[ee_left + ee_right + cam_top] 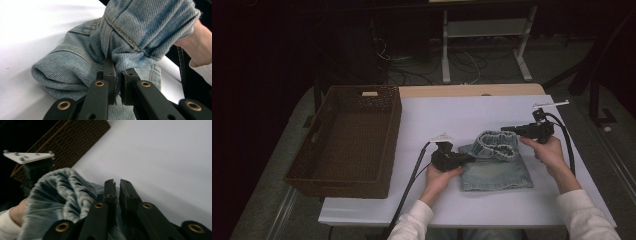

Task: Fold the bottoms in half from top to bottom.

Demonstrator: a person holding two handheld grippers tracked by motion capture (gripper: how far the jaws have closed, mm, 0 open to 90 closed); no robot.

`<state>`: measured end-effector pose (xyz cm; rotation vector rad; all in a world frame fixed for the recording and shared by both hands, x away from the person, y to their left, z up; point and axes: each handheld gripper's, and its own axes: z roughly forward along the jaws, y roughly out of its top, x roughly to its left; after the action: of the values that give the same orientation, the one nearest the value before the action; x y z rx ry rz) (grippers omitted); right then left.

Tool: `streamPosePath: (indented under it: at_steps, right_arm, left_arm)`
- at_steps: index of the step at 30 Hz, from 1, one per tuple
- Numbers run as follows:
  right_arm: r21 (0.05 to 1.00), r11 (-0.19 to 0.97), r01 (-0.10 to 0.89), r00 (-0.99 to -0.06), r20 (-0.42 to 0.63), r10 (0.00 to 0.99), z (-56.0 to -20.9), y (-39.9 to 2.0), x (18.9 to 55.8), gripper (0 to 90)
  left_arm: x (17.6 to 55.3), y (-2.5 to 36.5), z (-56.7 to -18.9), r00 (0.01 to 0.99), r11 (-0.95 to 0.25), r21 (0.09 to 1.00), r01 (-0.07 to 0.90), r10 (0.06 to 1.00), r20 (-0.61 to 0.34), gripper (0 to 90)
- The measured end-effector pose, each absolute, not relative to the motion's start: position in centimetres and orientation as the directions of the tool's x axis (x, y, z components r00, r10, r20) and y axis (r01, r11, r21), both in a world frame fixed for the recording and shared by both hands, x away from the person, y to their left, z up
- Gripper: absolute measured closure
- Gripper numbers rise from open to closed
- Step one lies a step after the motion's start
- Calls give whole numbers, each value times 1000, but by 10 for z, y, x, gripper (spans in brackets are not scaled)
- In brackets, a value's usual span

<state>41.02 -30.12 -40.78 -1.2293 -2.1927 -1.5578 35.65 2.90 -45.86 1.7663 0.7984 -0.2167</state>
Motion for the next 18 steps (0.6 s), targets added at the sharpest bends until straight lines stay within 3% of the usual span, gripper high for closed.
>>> streamPosePath:
  at_steps: [18]
  right_arm:
    - [676,195,711,-677,583,449,-389,-273,382,890]
  left_arm:
    - [352,29,-450,782,-205,793,574,424,-457,790]
